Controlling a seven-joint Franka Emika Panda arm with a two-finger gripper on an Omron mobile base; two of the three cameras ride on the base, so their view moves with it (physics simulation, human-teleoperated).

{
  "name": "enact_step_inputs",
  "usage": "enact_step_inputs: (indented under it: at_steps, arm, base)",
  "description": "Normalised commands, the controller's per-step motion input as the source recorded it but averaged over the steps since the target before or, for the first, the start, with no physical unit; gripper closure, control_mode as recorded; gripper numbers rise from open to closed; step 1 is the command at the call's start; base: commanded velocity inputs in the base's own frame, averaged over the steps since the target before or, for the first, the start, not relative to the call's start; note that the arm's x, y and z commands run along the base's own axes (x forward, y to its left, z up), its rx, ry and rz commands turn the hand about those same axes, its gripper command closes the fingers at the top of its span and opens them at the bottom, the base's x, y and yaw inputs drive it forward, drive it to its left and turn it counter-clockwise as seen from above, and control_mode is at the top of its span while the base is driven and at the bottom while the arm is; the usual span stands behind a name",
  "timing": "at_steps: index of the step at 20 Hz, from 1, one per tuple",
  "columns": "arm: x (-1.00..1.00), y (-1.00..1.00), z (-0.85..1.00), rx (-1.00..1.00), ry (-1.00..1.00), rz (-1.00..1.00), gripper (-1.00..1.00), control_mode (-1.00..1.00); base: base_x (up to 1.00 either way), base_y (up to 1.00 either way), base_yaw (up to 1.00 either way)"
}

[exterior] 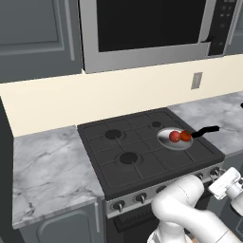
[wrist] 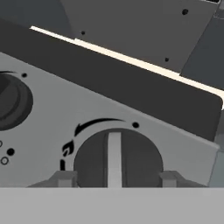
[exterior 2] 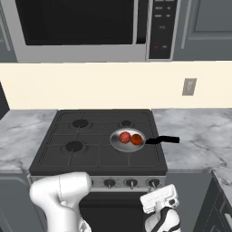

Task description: Place the pan on the front right burner on the stove. Then place the tomato and the onion in the pan and turn on the front right burner.

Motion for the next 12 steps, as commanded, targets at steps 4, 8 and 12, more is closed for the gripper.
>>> enact_step_inputs:
  at_steps: [4,8,12]
  arm:
    - [0.28,0.00,0.00,-0.33,-0.31,0.08,1.00,-1.00]
    - [0.20,0.00,0.00,-0.37,-0.34,0.11,1.00,-1.00]
    - [0.10,0.00,0.00,-0.39,-0.33,0.09,1.00,-1.00]
  base:
    - [0.00,0.00,0.00]
    - [0.00,0.00,0.00]
    - [0.00,0.00,0.00]
